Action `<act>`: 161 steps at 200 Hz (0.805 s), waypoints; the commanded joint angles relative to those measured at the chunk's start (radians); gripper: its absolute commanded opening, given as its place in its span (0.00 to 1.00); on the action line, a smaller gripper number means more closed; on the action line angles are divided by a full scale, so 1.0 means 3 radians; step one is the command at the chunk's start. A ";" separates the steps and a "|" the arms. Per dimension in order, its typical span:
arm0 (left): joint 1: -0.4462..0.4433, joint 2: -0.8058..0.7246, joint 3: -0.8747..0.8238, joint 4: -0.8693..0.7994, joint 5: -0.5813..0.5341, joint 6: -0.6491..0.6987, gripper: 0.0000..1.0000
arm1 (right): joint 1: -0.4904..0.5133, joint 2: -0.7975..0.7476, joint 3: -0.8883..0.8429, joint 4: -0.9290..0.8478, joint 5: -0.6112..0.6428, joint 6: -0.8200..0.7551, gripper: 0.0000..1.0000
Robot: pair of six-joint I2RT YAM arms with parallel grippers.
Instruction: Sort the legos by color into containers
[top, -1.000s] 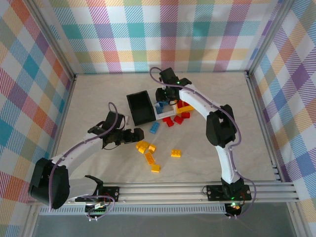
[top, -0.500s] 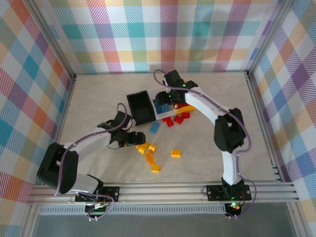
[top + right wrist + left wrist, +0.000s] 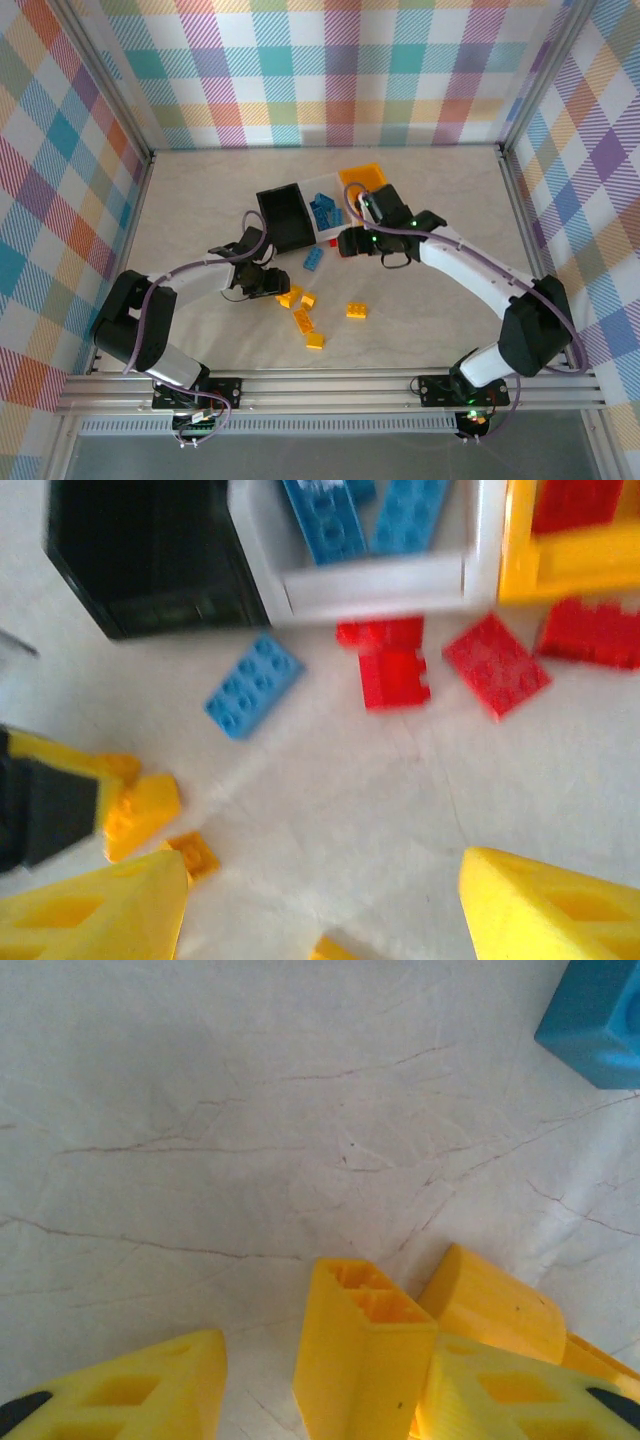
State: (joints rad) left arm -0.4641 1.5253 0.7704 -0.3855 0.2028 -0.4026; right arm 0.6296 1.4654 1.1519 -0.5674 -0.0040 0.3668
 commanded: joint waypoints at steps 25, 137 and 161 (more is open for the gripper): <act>-0.0025 0.0181 0.0056 0.0107 -0.0037 0.0006 0.34 | 0.0056 -0.0351 -0.0556 -0.0053 -0.0297 0.0232 0.72; -0.0002 -0.0400 0.0316 -0.0438 -0.0372 0.0150 0.07 | 0.0622 0.0050 -0.0702 -0.0470 -0.0023 0.0581 0.89; 0.0079 -0.0533 0.0637 -0.0632 -0.0500 0.0247 0.08 | 0.0727 0.0252 -0.0656 -0.0453 0.0112 0.0717 0.89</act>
State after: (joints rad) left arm -0.4610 1.4242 0.8551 -0.4980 0.1089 -0.3748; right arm 0.8188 1.4929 0.9257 -0.6781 -0.0284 0.5140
